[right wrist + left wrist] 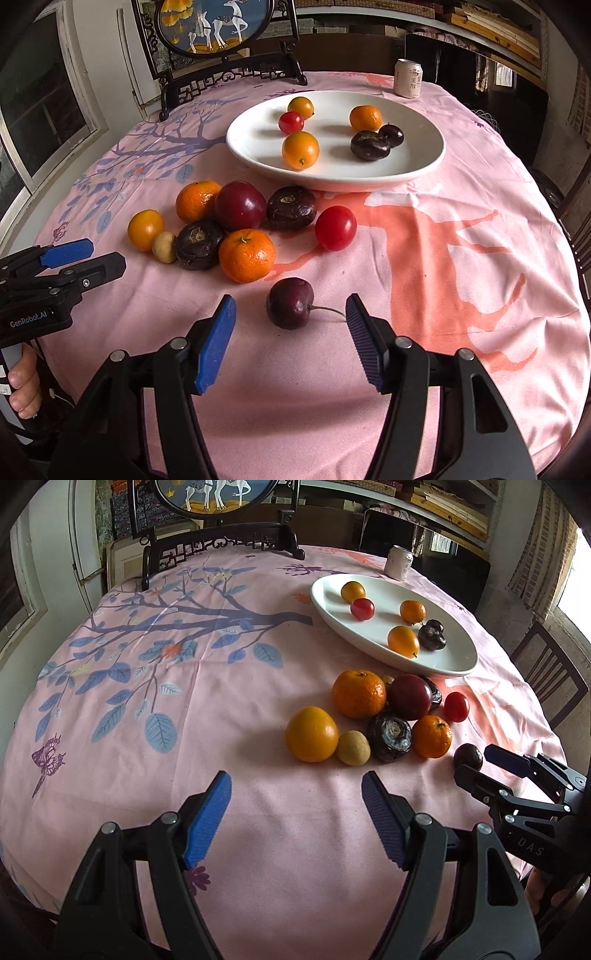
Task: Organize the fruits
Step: 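Move both tools back from the plate toward the remaining fruits, then grasp a mandarin with the right tool while the left grasps a large orange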
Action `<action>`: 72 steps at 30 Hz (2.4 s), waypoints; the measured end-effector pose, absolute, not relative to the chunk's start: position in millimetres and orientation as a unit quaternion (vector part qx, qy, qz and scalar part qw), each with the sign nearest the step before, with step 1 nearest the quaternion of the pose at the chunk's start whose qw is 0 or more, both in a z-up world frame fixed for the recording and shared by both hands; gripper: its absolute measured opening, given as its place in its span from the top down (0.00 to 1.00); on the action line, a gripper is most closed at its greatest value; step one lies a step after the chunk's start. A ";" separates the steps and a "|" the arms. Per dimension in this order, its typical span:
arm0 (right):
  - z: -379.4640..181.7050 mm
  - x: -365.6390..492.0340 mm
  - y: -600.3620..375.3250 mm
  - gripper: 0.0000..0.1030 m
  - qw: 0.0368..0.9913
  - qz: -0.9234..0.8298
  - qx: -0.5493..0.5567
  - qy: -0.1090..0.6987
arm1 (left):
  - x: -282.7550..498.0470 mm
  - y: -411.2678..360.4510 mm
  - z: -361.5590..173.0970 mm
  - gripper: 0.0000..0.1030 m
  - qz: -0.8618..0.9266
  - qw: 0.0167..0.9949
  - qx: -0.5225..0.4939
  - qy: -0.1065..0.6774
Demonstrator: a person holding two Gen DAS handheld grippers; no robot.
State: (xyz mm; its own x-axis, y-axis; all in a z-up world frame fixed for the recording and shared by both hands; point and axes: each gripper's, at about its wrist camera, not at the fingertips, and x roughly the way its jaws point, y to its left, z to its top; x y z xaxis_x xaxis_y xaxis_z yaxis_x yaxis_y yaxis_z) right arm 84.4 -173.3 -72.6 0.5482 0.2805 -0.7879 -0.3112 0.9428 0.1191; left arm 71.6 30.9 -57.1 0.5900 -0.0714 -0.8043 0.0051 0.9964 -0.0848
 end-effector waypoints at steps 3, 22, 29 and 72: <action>-75.5 87.7 -169.4 0.66 0.881 0.163 -0.035 0.444 | 78.0 33.3 -61.9 0.27 -0.020 0.887 -0.038 0.460; -79.8 104.0 -160.4 0.74 0.870 0.171 -0.040 0.461 | 130.9 26.5 -78.6 0.43 -0.017 0.876 -0.027 0.481; -79.7 104.3 -160.8 0.74 0.869 0.172 -0.038 0.462 | 138.1 27.8 -78.2 0.51 -0.030 0.879 -0.041 0.474; -45.1 100.2 -141.7 0.63 0.876 0.181 -0.052 0.444 | 111.0 45.4 -23.9 0.63 -0.076 0.899 -0.072 0.426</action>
State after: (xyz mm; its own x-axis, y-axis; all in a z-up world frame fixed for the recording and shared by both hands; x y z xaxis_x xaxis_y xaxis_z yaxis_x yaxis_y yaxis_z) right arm 100.2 -141.7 -45.1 0.5405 0.2718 -0.7962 -0.3634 0.9290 0.0704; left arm 111.0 45.4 -23.9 0.6253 -0.1974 -0.7550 0.0740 0.9781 -0.1945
